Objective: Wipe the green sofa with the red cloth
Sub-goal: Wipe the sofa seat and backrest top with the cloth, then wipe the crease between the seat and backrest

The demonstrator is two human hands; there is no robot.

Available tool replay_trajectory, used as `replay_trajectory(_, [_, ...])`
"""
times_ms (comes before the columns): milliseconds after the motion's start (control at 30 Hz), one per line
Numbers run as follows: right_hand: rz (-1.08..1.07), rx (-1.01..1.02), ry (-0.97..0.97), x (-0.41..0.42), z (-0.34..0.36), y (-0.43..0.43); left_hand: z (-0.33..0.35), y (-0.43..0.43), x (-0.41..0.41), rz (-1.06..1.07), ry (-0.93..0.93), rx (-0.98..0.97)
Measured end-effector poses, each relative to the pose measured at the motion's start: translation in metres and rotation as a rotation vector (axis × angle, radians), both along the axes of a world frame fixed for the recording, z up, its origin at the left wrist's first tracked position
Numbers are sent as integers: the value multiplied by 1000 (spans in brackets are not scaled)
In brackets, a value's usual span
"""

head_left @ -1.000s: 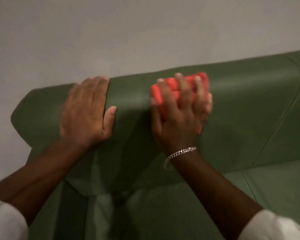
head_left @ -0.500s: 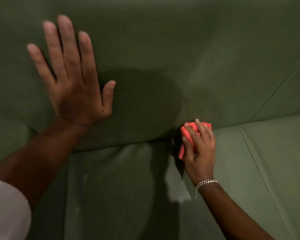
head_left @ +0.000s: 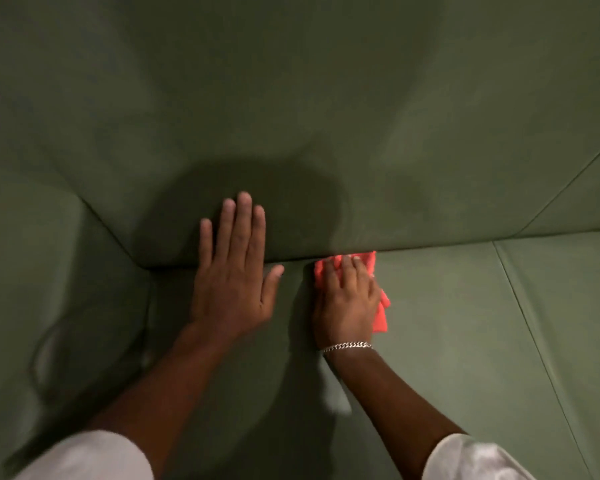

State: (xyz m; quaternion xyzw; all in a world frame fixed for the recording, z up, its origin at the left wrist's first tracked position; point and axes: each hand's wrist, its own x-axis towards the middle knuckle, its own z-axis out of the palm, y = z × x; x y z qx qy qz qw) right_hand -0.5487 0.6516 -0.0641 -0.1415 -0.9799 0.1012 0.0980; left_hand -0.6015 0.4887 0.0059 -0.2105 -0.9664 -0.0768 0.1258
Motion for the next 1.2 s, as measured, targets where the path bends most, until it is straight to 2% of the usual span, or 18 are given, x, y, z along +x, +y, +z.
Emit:
replay_trajectory(67, [185, -55, -31, 4, 10, 1, -16, 8, 34, -42, -174, 225])
replay_trajectory(100, [253, -120, -57, 5, 17, 0, -23, 12, 52, 0, -327, 431])
replay_trajectory(167, [305, -358, -92, 9, 36, -5, -16, 25, 78, 285, -685, 990])
replay_trajectory(200, [292, -533, -120, 13, 44, -10, -9, 31, 86, 462, -803, 1282])
replay_trajectory(267, [233, -867, -214, 24, 69, -22, 7, 33, 95, 655, -944, 1660])
replay_trajectory(333, [212, -1081, -278, 36, 97, -39, 29, 23, 107, 660, -968, 1830])
replay_trajectory(433, [270, -1292, -251, 52, 139, -55, 66, -1, 130, 669, -852, 1903])
replay_trajectory(567, [442, -1214, -140, 74, 201, -74, 123, -40, 168, 673, -676, 2051])
replay_trajectory(700, [490, -1287, -229, 100, 249, -122, 179, -83, 209, 749, -401, 2146])
replay_trajectory(833, [673, -1368, -304, 136, 277, -210, 211, -148, 272, 927, -57, 2189])
replay_trajectory(967, [999, -1159, -341, 193, 276, -310, 215, -226, 358, 1098, 150, 2196])
replay_trajectory(1033, [1139, -1028, -280, 228, 265, -362, 208, -265, 404, 1169, 197, 2172])
replay_trajectory(1100, [1273, -898, -240, 270, 246, -418, 187, -304, 455, 1273, 252, 2130])
replay_trajectory(1200, [1413, -734, -305, 323, 201, -497, 140, -359, 516, 1498, 317, 2049])
